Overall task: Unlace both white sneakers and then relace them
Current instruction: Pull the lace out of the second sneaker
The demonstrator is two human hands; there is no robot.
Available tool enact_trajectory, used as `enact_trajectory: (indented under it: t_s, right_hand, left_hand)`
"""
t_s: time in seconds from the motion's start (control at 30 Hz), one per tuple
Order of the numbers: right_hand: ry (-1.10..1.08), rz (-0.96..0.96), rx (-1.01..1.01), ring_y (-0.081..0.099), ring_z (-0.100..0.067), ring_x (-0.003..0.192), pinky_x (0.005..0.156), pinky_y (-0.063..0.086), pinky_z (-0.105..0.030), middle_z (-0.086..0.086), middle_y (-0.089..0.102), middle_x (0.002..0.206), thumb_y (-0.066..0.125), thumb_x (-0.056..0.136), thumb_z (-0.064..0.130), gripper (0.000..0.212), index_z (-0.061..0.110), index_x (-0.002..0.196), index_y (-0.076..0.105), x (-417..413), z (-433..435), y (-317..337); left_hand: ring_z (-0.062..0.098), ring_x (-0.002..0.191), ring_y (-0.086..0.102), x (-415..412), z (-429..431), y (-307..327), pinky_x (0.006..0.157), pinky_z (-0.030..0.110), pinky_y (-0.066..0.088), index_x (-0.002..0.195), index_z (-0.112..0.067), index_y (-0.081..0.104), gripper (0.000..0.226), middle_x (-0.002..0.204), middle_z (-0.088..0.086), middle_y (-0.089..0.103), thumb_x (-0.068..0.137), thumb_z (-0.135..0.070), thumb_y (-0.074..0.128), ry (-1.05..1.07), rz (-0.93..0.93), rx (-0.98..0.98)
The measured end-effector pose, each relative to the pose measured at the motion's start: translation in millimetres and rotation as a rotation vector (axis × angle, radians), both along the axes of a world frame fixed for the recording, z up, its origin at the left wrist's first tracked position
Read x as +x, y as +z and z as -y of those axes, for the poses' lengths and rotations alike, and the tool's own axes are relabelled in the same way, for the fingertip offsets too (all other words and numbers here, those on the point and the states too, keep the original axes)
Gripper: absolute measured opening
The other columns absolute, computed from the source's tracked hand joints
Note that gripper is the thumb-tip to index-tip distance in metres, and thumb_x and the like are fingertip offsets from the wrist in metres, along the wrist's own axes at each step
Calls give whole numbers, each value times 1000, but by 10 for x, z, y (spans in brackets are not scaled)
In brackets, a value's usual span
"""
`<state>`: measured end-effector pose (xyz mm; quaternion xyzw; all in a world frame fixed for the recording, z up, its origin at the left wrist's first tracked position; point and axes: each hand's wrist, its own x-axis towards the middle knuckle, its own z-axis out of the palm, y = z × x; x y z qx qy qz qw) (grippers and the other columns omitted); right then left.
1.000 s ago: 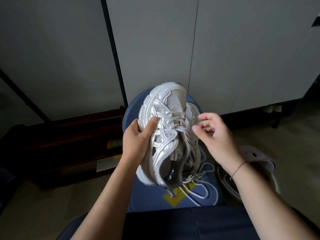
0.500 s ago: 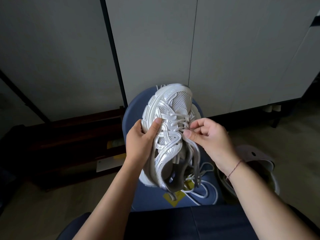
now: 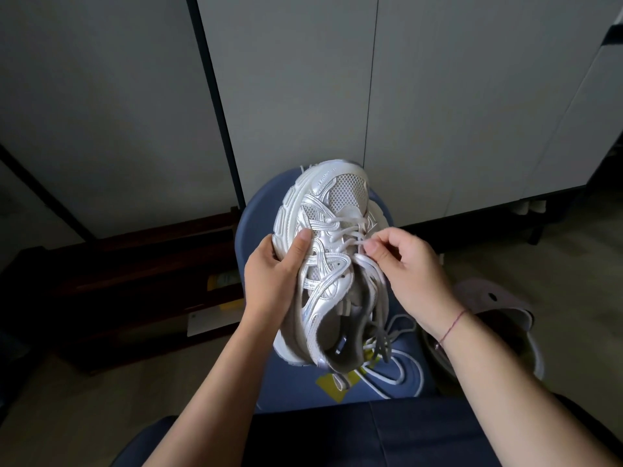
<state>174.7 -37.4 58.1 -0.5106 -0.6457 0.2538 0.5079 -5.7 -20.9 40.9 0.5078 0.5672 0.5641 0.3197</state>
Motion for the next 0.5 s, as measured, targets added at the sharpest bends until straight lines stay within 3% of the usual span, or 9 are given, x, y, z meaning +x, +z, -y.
enact_trajectory:
  t_s: [0.1, 0.3, 0.5]
  right_hand:
    - [-17, -16, 2, 52, 4, 61, 61, 40, -11, 10, 60, 65, 56, 92, 19, 22, 25, 72, 57, 15, 4, -14]
    - [95, -230, -47, 56, -8, 65, 71, 45, -28, 9, 63, 68, 56, 90, 19, 17, 22, 73, 58, 15, 1, -6]
    - [188, -432, -105, 51, -2, 58, 61, 41, -15, 3, 59, 63, 52, 91, -1, 20, 10, 75, 50, 6, 62, 117]
  left_hand:
    - [-5, 58, 59, 6, -3, 23, 54, 9, 42, 70, -24, 54, 31, 67, -11, 64, 82, -48, 70, 4, -70, 34]
    - [16, 78, 70, -22, -16, -7, 75, 40, 58, 83, -16, 64, 48, 81, -2, 73, 73, -62, 72, -38, -8, 12]
    - [16, 80, 72, -45, 18, 13, 80, 43, 58, 88, -17, 66, 45, 84, -2, 75, 72, -59, 69, -83, 51, -18]
